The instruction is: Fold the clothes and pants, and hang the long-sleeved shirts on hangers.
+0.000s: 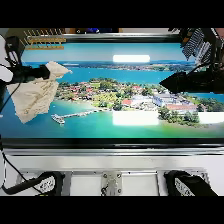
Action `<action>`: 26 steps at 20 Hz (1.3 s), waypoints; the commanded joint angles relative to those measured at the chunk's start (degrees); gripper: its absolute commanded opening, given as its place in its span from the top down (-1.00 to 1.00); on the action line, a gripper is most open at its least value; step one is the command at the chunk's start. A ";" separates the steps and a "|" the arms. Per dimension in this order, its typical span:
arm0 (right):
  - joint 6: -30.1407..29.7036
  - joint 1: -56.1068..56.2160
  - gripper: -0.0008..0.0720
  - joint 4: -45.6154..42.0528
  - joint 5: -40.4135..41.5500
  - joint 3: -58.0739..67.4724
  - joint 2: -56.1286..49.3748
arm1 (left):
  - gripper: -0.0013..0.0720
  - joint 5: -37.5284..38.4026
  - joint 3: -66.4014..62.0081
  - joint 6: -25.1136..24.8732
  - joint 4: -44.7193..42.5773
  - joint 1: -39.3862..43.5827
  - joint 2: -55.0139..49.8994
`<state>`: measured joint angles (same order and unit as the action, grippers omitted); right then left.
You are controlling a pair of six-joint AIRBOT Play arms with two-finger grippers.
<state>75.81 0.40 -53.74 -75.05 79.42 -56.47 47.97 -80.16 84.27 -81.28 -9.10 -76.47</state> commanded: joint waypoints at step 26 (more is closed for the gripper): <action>0.00 0.04 0.90 0.02 0.20 -0.02 -0.09 | 0.92 3.89 -16.48 4.96 4.98 -2.12 -11.41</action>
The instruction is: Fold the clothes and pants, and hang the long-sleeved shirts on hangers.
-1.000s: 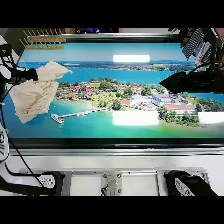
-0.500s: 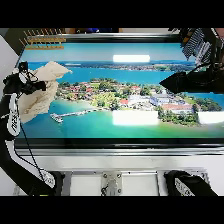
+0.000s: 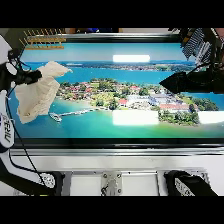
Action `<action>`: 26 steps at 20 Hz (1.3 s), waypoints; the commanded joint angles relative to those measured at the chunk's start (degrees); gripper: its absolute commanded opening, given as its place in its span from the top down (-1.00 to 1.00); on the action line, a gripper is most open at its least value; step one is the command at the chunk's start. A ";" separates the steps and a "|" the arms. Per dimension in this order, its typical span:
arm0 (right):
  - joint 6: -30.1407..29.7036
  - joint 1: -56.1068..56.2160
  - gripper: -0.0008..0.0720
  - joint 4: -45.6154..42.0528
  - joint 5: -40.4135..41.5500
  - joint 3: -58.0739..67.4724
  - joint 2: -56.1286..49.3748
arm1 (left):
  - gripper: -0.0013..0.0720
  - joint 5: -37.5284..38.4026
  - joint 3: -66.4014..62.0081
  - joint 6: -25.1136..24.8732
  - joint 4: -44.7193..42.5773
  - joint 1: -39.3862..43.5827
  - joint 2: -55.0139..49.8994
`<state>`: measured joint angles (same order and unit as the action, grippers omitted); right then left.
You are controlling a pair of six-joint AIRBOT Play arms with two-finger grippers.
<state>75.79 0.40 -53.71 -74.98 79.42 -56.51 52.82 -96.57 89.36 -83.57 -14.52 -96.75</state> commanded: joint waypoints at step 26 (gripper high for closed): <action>0.48 -18.03 -0.75 4.04 7.30 0.11 -2.86 | 0.92 2.75 -0.07 1.73 11.98 40.63 12.24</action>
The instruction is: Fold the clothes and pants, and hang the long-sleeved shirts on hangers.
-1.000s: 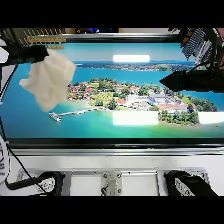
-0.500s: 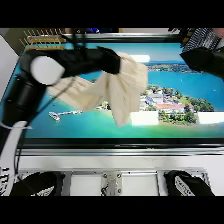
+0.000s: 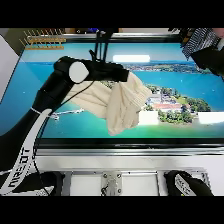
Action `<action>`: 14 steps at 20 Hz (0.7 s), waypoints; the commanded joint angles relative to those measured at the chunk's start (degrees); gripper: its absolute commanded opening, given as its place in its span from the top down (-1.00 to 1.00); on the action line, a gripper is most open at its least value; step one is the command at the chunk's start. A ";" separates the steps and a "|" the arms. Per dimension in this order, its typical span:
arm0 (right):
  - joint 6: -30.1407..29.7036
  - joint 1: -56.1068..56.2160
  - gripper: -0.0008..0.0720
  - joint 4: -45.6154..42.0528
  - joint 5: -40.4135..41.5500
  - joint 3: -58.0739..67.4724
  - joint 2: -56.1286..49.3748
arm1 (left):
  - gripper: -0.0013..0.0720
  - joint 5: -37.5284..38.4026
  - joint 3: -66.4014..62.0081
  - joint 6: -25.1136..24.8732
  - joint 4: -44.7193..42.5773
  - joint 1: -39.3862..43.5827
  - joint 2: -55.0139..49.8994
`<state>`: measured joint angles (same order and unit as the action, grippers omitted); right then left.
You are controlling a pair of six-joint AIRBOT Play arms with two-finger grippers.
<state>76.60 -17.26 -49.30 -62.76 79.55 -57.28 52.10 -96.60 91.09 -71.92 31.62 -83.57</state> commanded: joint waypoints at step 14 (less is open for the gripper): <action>-0.35 3.06 -0.75 -0.13 -3.63 -10.40 -6.80 | -0.70 14.80 15.54 0.00 7.61 -17.81 4.42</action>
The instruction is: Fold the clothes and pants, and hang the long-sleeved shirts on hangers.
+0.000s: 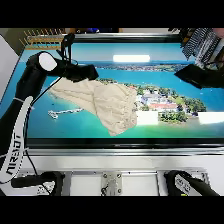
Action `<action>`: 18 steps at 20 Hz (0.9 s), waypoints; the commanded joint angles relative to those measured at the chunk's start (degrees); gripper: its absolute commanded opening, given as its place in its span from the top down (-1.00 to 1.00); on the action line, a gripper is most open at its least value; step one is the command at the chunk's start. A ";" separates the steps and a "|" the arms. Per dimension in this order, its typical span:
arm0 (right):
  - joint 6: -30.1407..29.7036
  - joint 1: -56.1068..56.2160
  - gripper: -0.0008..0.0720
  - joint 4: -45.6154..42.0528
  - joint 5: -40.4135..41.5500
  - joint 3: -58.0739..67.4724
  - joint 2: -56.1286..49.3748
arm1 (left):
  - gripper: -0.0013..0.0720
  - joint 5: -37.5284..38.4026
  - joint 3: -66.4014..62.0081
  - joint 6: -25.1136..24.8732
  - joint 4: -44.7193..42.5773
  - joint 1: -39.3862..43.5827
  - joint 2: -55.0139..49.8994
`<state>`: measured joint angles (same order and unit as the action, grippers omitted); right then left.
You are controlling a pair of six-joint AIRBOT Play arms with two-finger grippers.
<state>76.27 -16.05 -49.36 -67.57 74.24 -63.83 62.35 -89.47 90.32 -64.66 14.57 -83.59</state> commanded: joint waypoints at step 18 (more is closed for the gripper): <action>-0.02 18.69 -0.75 1.81 9.03 -18.18 -7.50 | 0.92 -7.82 29.55 0.35 13.88 7.02 -6.16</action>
<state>76.25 2.35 -47.77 -58.63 56.14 -71.94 52.49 -55.96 91.44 -45.23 23.24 -87.72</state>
